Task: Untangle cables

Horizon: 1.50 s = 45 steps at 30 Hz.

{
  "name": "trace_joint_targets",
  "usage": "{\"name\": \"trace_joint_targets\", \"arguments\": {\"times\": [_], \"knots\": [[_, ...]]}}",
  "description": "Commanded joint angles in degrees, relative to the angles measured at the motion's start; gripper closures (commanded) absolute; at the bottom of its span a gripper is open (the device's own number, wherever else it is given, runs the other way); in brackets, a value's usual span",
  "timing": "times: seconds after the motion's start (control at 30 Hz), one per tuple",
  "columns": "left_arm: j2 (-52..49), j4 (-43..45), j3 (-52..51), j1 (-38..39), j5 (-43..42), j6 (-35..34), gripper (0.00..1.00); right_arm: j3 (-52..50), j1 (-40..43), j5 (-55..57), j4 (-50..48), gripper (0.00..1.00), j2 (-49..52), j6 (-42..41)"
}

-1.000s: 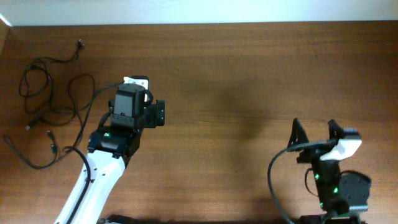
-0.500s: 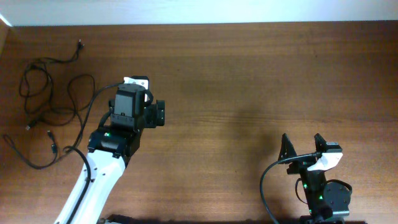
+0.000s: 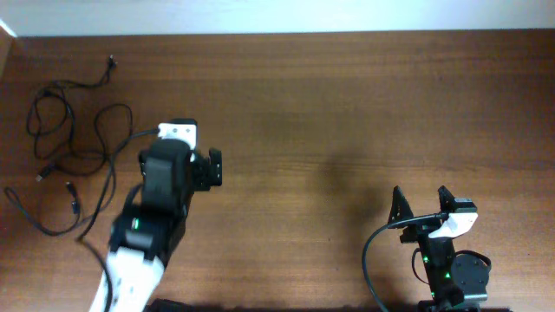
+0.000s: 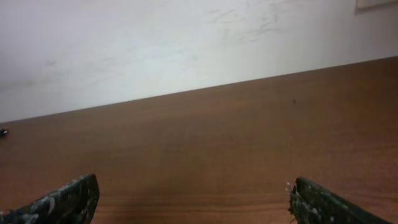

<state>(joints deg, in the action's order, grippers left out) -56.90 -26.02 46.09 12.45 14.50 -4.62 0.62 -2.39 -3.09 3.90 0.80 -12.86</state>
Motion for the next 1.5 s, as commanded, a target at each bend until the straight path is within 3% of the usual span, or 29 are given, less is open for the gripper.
{"name": "trace_joint_targets", "arguments": {"times": [0.0,0.1,0.17,0.23,0.73,0.9,1.07,1.27,1.47], "knots": [[13.46,15.23,-13.97,0.13,1.16,3.45,0.01,-0.31,-0.33,-0.96,0.24,0.01,-0.59,0.44],[28.39,34.25,-29.59,-1.42,-6.64,10.88,0.01,-0.31,-0.33,-0.96,0.24,0.01,-0.59,0.44],[33.09,36.89,-35.36,-3.45,-11.37,14.88,0.01,-0.31,-0.33,-0.96,0.24,0.01,-0.59,0.44],[35.45,35.6,-37.09,-4.59,-13.94,17.94,0.01,-0.31,-0.33,-0.96,0.22,0.01,-0.59,0.44],[37.73,29.79,-37.99,-12.79,-16.33,18.03,0.01,-0.31,-0.33,-0.96,0.24,0.01,-0.59,0.44],[50.01,29.79,-45.31,-17.38,-22.45,18.45,0.01,-0.31,-0.33,-0.96,0.24,0.01,-0.59,0.44],[56.63,22.01,-45.59,-17.33,-22.23,19.52,0.01,-0.31,-0.33,-0.96,0.22,0.01,-0.59,0.44],[56.63,22.05,-45.57,-11.72,-22.4,19.5,0.01,-0.31,-0.33,-0.96,0.22,0.01,-0.59,0.44],[56.61,22.05,-45.57,-12.5,-22.25,19.5,0.01,-0.31,-0.33,-0.96,0.24,0.01,-0.59,0.44]]}}
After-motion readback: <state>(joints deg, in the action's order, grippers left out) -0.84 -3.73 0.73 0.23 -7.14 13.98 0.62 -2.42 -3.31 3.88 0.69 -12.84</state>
